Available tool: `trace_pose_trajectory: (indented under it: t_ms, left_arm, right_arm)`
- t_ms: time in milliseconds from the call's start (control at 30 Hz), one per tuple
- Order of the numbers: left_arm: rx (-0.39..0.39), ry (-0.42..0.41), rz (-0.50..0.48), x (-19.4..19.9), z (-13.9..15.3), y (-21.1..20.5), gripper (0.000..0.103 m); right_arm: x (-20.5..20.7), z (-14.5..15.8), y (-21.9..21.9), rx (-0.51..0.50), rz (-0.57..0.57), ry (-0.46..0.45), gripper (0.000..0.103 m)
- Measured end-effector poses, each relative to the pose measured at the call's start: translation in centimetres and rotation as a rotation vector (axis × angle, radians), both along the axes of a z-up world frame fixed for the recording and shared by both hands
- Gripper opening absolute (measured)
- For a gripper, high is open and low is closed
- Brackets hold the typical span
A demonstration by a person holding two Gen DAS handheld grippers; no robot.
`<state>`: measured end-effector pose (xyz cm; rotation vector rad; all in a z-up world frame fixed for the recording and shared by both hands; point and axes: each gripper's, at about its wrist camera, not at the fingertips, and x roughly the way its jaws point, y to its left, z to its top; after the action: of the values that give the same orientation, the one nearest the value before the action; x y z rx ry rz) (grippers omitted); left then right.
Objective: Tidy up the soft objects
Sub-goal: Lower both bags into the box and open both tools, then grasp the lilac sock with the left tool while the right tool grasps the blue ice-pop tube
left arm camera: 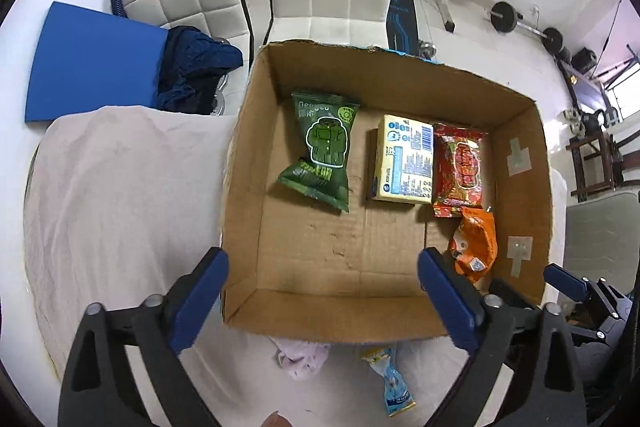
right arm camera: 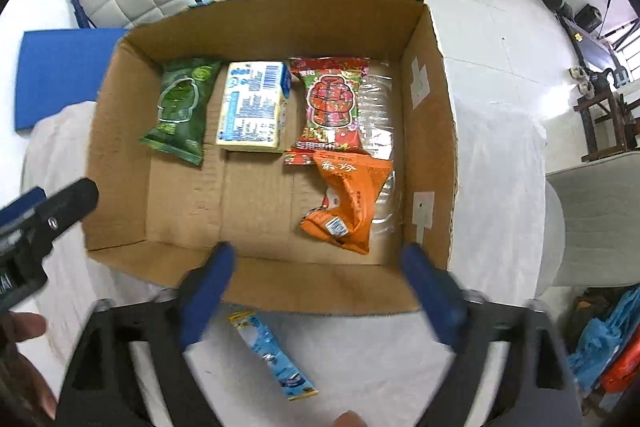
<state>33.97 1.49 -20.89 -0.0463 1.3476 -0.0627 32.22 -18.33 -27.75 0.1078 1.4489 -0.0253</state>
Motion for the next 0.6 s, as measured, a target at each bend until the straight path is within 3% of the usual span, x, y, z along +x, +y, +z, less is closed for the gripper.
trace_pose_trajectory:
  t_ms: [600]
  left_arm:
    - [0.028, -0.207, 0.039, -9.1, 7.6, -0.7, 0.103]
  right_arm:
    - [-7.8, 8.6, -0.7, -0.017, -0.001, -0.195, 0.103]
